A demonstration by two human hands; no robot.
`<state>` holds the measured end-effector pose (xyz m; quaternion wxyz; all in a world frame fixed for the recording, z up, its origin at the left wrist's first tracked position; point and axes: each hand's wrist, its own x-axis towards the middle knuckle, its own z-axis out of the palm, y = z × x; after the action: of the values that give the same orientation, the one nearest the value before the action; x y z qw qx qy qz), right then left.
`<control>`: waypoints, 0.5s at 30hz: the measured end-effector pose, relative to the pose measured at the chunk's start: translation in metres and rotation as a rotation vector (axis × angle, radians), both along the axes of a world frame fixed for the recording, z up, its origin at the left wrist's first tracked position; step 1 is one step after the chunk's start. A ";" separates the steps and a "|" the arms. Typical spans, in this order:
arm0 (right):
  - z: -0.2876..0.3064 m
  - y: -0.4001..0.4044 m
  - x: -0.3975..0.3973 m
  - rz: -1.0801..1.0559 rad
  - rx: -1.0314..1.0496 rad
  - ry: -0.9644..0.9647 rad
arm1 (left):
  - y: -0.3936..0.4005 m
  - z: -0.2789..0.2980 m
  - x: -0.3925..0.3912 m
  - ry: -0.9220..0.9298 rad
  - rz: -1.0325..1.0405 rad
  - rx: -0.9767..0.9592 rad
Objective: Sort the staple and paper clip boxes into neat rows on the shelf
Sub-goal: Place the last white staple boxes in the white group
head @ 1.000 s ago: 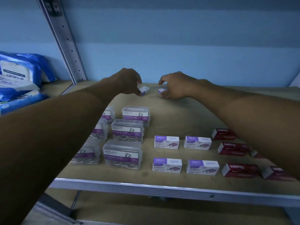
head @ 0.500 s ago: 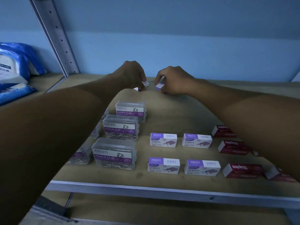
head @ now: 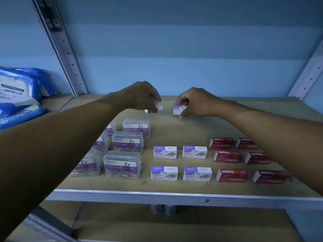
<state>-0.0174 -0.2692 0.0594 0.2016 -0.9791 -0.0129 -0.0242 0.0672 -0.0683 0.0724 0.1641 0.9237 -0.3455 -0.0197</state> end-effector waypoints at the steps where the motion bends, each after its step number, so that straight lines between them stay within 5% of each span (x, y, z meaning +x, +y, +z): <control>1: 0.002 0.000 -0.006 0.013 0.000 -0.012 | 0.000 0.003 -0.005 0.015 -0.015 0.007; 15: 0.005 0.007 -0.058 0.057 -0.123 0.049 | -0.006 0.014 -0.059 0.190 -0.186 0.185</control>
<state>-0.0751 -0.2623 0.0639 0.1422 -0.9891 -0.0374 0.0063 0.0087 -0.0745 0.0861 0.1079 0.8929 -0.4093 -0.1539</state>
